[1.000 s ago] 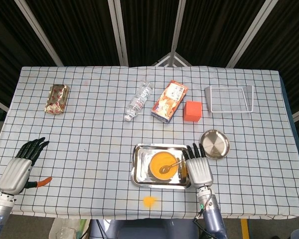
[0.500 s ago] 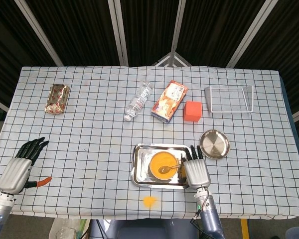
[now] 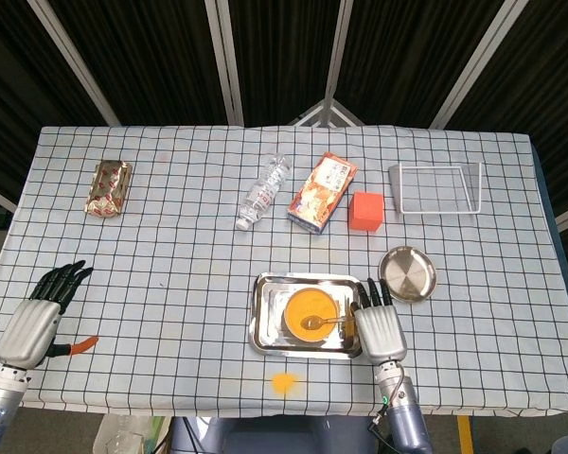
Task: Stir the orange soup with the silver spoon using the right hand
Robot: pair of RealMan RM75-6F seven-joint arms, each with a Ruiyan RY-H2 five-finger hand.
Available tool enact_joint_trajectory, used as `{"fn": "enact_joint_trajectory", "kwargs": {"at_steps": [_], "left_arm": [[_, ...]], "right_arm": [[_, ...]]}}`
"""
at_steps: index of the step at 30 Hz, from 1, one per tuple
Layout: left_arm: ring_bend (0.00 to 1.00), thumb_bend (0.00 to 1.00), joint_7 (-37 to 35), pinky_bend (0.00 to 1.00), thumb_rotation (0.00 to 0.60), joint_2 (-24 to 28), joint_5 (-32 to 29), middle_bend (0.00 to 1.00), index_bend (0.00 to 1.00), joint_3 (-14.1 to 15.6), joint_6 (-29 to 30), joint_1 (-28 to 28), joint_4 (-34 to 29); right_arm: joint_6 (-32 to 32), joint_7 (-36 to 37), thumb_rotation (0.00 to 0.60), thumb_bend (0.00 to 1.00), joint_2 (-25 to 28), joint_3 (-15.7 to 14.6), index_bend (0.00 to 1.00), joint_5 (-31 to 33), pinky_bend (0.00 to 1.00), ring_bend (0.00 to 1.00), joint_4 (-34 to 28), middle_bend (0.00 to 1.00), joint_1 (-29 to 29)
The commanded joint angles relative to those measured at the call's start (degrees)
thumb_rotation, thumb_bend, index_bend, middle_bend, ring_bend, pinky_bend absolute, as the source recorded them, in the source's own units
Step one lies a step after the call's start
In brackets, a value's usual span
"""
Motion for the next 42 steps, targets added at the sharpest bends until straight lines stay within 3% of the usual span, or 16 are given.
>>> {"fn": "enact_joint_trajectory", "kwargs": {"at_steps": [1, 15, 22, 28, 42], "left_arm": [[0.00, 0.02, 0.06, 0.00, 0.600, -0.01, 0.01, 0.00, 0.00, -0.02, 0.06, 0.02, -0.06], [0.00, 0.02, 0.29, 0.00, 0.600, -0.01, -0.19, 0.00, 0.00, -0.05, -0.01, 0.05, -0.19], [0.00, 0.02, 0.03, 0.00, 0.600, 0.04, -0.12, 0.00, 0.00, -0.07, 0.08, 0.07, -0.14], [0.00, 0.02, 0.02, 0.00, 0.600, 0.03, -0.12, 0.00, 0.00, -0.07, 0.07, 0.07, -0.11], [0.00, 0.02, -0.14, 0.00, 0.600, 0.03, -0.17, 0.00, 0.00, -0.12, 0.11, 0.08, -0.11]], "right_arm": [[0.52, 0.10, 0.600, 0.96, 0.59, -0.97, 0.45, -0.76, 0.00, 0.00, -0.78, 0.13, -0.48], [0.76, 0.08, 0.600, 0.95, 1.10, -2.75, 0.45, -2.16, 0.00, 0.00, -2.08, 0.13, -1.24], [0.65, 1.79, 0.600, 0.61, 1.46, -2.32, 0.45, -3.18, 0.00, 0.00, -3.07, 0.13, -1.33], [0.76, 2.00, 0.600, 0.51, 1.87, -1.76, 0.45, -3.71, 0.00, 0.00, -3.70, 0.13, -1.21], [0.60, -0.15, 0.600, 0.42, 0.97, -1.07, 0.45, -3.07, 0.00, 0.00, -4.01, 0.13, -0.65]]}}
